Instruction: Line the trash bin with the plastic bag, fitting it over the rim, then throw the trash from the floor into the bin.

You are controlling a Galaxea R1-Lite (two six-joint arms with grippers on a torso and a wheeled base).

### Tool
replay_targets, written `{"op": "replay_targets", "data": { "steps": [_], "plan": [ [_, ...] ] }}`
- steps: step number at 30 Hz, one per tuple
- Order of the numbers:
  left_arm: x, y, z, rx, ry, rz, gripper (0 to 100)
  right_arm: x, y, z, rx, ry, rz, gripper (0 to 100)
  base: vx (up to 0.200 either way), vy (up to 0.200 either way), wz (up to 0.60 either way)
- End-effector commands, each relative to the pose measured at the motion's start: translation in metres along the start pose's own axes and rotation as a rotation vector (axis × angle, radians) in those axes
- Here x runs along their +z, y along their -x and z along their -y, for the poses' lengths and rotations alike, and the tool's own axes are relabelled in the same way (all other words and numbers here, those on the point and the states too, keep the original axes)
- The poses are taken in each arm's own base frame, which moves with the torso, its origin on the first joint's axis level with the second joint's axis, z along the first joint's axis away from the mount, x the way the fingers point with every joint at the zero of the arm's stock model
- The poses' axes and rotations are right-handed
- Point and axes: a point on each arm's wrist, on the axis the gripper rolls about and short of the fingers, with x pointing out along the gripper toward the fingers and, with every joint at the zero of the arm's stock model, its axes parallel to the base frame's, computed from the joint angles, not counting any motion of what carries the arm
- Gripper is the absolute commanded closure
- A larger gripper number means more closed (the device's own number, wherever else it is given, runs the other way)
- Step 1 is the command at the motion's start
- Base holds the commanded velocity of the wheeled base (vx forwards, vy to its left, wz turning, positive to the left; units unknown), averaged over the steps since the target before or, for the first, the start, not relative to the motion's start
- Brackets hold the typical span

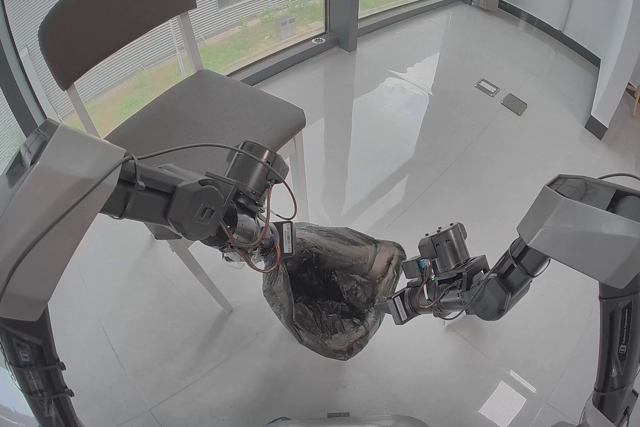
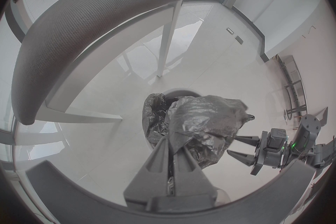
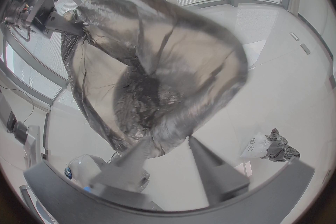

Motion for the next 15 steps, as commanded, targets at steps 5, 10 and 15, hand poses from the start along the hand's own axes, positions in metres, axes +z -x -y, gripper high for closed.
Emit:
{"op": "replay_targets", "data": {
  "steps": [5,10,15],
  "plan": [
    [0.004,-0.001,-0.008,0.018,0.041,0.006,100,0.008,0.01,0.01,-0.021,-0.003,0.035,0,0.0,0.0,0.0],
    [0.009,-0.003,-0.013,0.025,0.057,0.02,100,0.011,0.013,0.007,-0.016,0.005,0.052,0,0.0,0.0,0.0],
    [0.017,-0.006,-0.023,0.041,0.078,0.032,100,0.014,0.015,0.001,-0.006,0.017,0.062,0,0.0,0.0,0.0]
  ]
}}
